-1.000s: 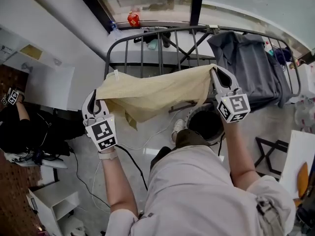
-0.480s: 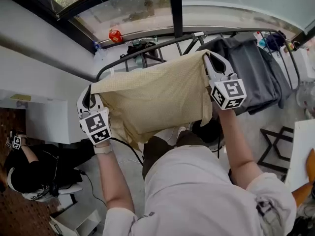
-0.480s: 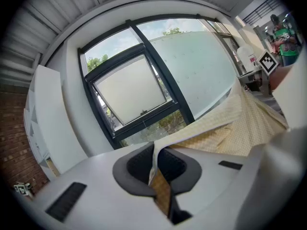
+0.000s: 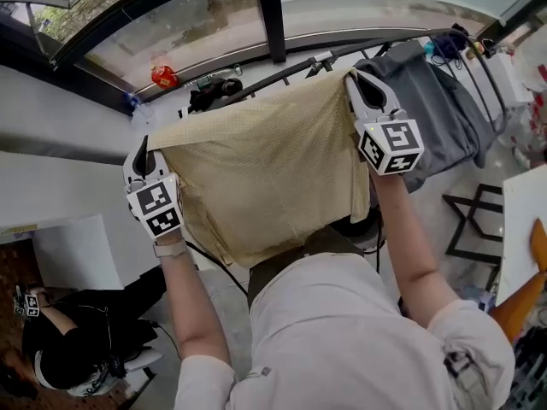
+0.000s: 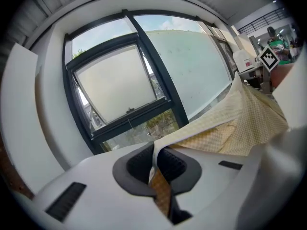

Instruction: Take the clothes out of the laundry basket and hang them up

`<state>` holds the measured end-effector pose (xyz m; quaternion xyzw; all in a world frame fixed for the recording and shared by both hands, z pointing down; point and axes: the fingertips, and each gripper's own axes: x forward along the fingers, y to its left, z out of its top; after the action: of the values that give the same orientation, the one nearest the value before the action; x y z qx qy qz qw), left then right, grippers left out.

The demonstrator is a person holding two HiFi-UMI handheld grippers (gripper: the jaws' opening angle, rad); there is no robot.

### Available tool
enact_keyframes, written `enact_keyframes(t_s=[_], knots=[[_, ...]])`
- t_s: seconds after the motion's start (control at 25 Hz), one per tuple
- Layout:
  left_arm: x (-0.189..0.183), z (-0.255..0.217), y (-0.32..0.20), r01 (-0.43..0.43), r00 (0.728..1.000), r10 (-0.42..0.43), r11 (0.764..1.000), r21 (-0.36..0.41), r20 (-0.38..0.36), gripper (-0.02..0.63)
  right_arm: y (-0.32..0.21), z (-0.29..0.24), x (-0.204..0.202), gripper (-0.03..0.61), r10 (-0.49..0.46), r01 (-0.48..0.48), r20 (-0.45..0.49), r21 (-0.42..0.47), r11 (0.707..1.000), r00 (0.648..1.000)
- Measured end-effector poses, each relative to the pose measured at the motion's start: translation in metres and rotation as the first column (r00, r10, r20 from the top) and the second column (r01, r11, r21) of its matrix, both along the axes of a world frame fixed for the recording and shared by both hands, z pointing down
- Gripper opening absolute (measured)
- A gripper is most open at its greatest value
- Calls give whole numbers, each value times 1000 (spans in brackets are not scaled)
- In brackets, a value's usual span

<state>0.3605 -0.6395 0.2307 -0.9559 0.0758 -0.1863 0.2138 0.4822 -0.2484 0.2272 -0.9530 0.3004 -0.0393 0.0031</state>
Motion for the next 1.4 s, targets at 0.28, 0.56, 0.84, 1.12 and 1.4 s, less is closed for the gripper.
enact_keyframes(t_s=[0.28, 0.56, 0.84, 1.12, 1.4], knots=[[42, 93, -16, -58, 984, 75, 993, -105, 162, 8, -15, 59, 19, 23, 64, -46, 132, -138, 989, 989], [54, 165, -24, -74, 953, 122, 982, -176, 278, 8, -26, 119, 13, 23, 97, -29, 281, -236, 971, 955], [57, 200, -28, -90, 936, 167, 964, -250, 309, 8, -37, 156, 2, 23, 109, -6, 358, -277, 961, 927], [50, 218, -30, -86, 922, 181, 958, -275, 341, 107, -36, 178, -9, 51, 123, 10, 424, -298, 954, 897], [27, 222, -25, -58, 905, 166, 961, -271, 392, 231, -34, 181, -23, 195, 100, 46, 458, -297, 954, 883]])
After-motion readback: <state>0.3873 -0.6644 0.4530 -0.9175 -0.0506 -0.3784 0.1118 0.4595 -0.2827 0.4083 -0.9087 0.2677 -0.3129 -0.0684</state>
